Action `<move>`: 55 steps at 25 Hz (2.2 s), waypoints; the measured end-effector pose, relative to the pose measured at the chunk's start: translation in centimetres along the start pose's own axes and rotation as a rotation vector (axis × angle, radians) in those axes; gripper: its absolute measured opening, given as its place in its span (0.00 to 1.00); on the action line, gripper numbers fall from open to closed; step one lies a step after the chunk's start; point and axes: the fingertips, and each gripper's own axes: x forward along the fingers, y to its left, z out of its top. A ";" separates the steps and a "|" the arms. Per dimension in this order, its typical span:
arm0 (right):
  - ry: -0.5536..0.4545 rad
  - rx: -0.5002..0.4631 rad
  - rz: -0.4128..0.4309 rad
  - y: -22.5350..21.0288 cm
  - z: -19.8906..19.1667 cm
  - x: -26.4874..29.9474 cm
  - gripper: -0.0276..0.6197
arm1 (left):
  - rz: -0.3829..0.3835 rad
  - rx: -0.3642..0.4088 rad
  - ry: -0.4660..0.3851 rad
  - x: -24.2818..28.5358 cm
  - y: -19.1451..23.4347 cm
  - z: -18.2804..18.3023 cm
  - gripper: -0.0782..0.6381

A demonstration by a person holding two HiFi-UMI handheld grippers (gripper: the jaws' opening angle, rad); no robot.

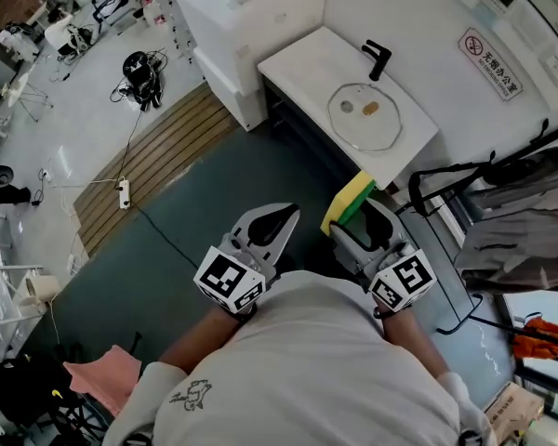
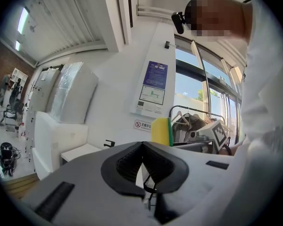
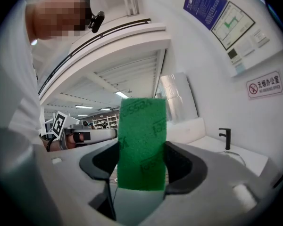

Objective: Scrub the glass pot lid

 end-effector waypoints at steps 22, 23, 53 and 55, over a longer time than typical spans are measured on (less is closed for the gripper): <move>0.016 0.037 0.115 -12.8 2.6 11.3 0.50 | 0.152 -0.015 0.022 10.7 11.2 0.5 0.11; 0.016 0.038 0.112 -14.0 2.8 11.6 0.50 | 0.147 -0.016 0.024 12.0 11.6 0.5 0.11; -0.146 0.152 -0.587 -39.4 6.4 -2.1 0.50 | -0.549 0.008 0.232 43.2 4.8 -1.1 0.11; -0.154 0.158 -0.626 -40.1 6.6 -1.8 0.50 | -0.589 0.012 0.245 44.0 5.4 -1.0 0.11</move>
